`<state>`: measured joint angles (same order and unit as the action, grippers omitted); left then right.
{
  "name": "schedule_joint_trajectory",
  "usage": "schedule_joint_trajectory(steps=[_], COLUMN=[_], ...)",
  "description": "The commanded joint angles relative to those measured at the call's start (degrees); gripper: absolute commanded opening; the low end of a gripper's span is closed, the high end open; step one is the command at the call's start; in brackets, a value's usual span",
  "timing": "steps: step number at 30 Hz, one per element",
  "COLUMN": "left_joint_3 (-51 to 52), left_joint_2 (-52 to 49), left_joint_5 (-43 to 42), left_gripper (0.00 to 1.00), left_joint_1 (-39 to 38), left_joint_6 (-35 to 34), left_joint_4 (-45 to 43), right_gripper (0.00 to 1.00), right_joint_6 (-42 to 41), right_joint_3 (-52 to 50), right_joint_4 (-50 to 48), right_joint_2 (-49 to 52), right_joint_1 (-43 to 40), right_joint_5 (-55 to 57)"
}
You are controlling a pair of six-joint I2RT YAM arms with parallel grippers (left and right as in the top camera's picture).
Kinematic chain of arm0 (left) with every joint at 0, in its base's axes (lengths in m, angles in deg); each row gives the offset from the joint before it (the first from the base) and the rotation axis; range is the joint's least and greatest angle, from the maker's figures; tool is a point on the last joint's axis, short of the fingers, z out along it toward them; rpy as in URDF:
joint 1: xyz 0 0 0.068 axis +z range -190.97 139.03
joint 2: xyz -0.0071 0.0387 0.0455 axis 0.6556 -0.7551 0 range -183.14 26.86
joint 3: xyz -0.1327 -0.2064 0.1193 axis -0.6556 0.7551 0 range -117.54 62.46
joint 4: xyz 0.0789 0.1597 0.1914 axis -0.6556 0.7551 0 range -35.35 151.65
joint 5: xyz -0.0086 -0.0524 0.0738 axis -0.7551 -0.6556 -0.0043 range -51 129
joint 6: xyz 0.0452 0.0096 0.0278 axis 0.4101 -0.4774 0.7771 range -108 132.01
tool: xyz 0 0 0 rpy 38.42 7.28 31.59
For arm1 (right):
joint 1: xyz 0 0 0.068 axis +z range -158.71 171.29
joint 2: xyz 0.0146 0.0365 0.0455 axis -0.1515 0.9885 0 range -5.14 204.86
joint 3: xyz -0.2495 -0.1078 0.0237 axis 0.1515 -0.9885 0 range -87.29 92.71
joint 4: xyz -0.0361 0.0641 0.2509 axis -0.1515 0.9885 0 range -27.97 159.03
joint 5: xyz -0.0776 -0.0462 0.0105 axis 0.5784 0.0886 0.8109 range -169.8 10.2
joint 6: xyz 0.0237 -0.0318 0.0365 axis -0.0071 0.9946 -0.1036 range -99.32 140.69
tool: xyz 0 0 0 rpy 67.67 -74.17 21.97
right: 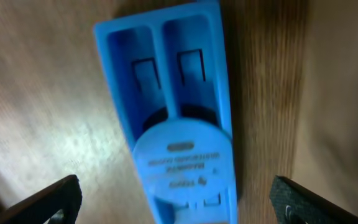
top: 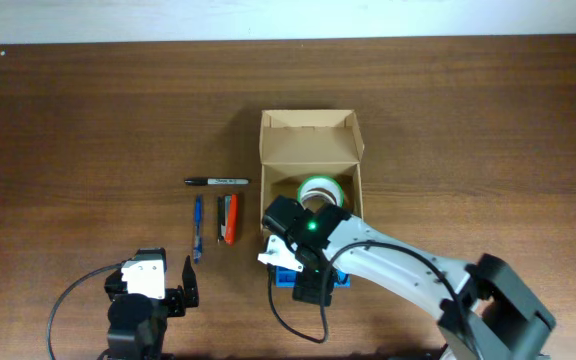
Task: Pack container
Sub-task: 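Move the right gripper down to the blue whiteboard duster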
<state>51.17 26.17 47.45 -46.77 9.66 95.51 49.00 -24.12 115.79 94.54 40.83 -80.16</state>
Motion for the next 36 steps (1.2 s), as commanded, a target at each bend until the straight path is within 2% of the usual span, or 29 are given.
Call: schedule_joint_trajectory(steps=[1,10,12,16,24,29,36], left_joint_3=[0.33,0.33,0.33,0.33,0.33,0.33,0.33], left_joint_2=[0.39,0.39,0.39,0.39,0.39,0.39,0.39], left_joint_5=[0.59,0.57,0.57,0.59,0.57,0.57,0.59], left_gripper=[1.00,1.00,0.99,1.00,0.99,1.00,1.00], left_joint_1=[0.35,0.35,0.35,0.35,0.35,0.35,0.35], left_joint_6=[1.14,1.14,1.14,1.14,1.14,1.14,1.14], left_joint_4=[-0.13,-0.11,-0.13,-0.11,-0.11,-0.11,-0.11], right_gripper=[0.98,0.97,0.91,0.72,0.69,0.58,0.58], right_joint_6=[0.35,0.11,0.11,0.11,0.11,0.09,-4.76], right_joint_3=[-0.68,-0.68,-0.68,-0.76,-1.18,-2.01,-1.46], right_joint_4=[-1.33,-2.60,-2.58,-2.05,-0.22,-0.31,-0.20], right_joint_2=[2.78,5.18,5.18,5.18,5.18,5.18,5.16], right_joint_1=[0.22,-0.96,-0.98,-0.96,-0.81,-0.81,-0.81], right_joint_5=[1.77,3.39,3.30,-1.77,-7.02,-8.81,-9.70])
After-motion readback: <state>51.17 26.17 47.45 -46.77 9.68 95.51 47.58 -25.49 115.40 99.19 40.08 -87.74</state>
